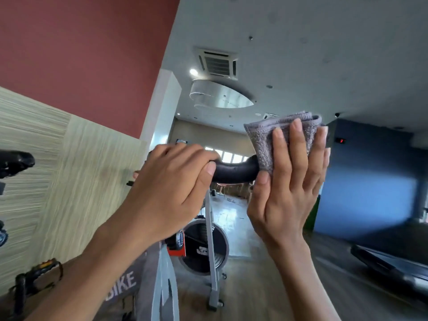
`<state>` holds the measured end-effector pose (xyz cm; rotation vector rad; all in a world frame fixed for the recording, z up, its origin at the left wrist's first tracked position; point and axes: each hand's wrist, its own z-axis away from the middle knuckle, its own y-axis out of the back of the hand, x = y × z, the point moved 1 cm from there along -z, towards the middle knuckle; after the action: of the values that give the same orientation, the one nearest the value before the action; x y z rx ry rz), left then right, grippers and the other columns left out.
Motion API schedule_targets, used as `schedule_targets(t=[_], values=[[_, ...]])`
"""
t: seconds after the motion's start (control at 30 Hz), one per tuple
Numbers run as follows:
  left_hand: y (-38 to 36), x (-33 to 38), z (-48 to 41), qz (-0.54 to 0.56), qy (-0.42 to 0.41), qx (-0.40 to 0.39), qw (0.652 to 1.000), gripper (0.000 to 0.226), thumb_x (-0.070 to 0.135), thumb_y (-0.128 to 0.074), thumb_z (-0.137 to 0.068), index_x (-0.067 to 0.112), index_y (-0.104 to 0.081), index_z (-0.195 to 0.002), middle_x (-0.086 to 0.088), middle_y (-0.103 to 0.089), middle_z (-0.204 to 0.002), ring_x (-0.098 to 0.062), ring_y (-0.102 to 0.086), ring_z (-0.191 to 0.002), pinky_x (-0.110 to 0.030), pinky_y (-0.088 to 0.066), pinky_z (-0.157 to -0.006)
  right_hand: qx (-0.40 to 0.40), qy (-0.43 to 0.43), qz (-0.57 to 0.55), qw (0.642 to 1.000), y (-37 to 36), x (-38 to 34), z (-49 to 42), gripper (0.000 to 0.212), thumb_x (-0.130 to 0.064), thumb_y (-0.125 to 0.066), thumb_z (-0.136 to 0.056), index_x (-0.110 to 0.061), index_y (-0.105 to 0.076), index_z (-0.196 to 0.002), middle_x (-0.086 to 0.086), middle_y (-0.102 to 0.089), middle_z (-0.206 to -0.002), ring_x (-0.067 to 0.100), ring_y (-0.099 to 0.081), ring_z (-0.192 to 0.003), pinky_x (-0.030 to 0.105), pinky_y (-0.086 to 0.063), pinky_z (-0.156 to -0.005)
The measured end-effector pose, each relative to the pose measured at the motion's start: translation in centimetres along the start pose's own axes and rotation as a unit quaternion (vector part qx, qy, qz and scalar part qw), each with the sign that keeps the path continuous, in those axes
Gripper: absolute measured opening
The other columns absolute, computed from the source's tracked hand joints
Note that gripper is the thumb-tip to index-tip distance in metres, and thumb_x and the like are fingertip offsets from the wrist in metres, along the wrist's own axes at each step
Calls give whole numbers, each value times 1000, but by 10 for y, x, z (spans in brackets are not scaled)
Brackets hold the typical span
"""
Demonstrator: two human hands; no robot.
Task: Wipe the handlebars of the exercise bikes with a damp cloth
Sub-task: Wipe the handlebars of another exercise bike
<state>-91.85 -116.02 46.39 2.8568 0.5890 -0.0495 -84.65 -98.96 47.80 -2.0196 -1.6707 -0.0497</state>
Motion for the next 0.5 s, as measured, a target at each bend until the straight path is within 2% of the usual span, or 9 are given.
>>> schedule_targets(t=[0.07,0.13,0.23,0.33,0.43,0.5], values=[[0,-26,5,20,-3,24,1000,42,32,-24,-102,14,-62,-106,6,-62,-96,-17,-54,-90,-26,-29,-84,13,-38,-25,999,-6,-18,3,47,-26,-26,-99,-3,-35,-140,19,-31,-148,34,-8,-147,50,-14,-119],[-6,-56,12,91,23,41,995,44,35,-22,-103,13,-59,-107,5,-59,-98,-18,-53,-92,-25,-29,-82,5,-46,-7,999,-16,-43,11,48,-28,-28,-98,-4,-35,-140,18,-30,-147,31,-3,-148,50,-11,-120],[-18,-73,17,222,44,42,973,40,39,-24,-102,14,-53,-113,11,-52,-103,-14,-51,-98,-27,-37,-85,-33,20,69,997,-27,-67,25,52,-32,-26,-98,-14,-28,-147,11,-29,-150,27,-3,-150,46,-7,-121],[-26,-74,17,270,31,56,961,40,40,-24,-102,14,-51,-115,11,-48,-104,-15,-50,-99,-25,-38,-89,-47,56,106,992,-19,-59,25,52,-33,-24,-100,-17,-27,-149,7,-30,-151,25,-9,-150,42,-11,-121],[-31,-77,16,298,13,69,952,38,46,-20,-103,21,-46,-115,11,-45,-103,-16,-47,-97,-26,-37,-88,2,-41,107,993,-13,-46,16,50,-28,-21,-100,-7,-33,-144,13,-34,-148,30,-16,-147,46,-17,-119],[-35,-77,18,317,10,78,945,37,45,-21,-104,20,-47,-114,10,-44,-103,-16,-47,-98,-30,-37,-89,22,-80,88,993,-23,-61,17,50,-26,-22,-100,-1,-32,-142,15,-31,-148,38,-12,-145,51,-15,-118]])
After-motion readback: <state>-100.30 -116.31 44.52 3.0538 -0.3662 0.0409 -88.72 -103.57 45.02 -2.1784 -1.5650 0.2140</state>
